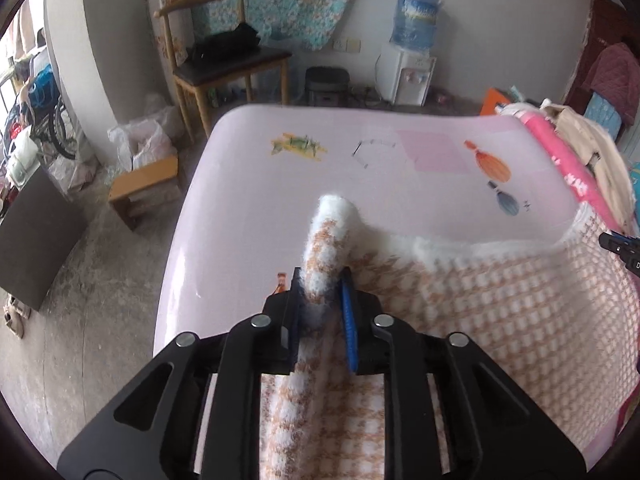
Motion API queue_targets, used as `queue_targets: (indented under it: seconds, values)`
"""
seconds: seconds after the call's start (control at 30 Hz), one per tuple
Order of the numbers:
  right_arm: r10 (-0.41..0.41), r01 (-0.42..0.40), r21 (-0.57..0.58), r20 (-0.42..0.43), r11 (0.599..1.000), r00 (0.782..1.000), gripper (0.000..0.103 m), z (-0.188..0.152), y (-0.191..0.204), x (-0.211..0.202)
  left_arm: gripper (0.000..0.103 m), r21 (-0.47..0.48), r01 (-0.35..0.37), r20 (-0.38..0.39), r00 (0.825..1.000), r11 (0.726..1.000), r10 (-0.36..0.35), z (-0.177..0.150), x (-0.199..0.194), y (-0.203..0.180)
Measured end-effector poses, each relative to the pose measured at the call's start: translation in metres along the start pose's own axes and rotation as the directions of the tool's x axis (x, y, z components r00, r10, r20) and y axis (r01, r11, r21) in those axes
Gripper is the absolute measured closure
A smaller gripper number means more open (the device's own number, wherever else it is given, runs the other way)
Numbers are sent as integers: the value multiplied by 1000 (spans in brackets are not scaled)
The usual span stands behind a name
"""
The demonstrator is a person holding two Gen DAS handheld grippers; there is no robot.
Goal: Fold large clothes
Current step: 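Lift the held fold edge with both grippers and fold it over the coat, then lay the folded edge down on the coat and open both grippers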
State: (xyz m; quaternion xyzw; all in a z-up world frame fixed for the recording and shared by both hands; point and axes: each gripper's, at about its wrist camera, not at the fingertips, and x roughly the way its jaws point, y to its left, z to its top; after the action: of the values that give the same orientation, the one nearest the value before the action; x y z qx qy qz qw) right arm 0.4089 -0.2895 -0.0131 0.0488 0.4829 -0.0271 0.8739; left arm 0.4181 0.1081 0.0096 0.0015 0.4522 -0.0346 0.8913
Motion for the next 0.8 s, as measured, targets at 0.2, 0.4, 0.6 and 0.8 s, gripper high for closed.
queue_targets:
  seconds: [0.2,0.4,0.6,0.8]
  values:
    - [53,-58,32,147,998,988,59,3,-7,-40,69,-12,103,115,988,995,-101,0,-39,8]
    - [301,-297,137,-7,945,954,59,17,6,25,61,-22,172,-44,984,985,-172,18,20,-15]
    - [39,-36,273,-6,961,999,73,12,-45,27,63,-242,106,-51,991,965,-122,9,33,37]
    - [166,-175,58,129,983,978,66,-2,19,-47,63,-102,219,105,972,970,-208,9,-36,4]
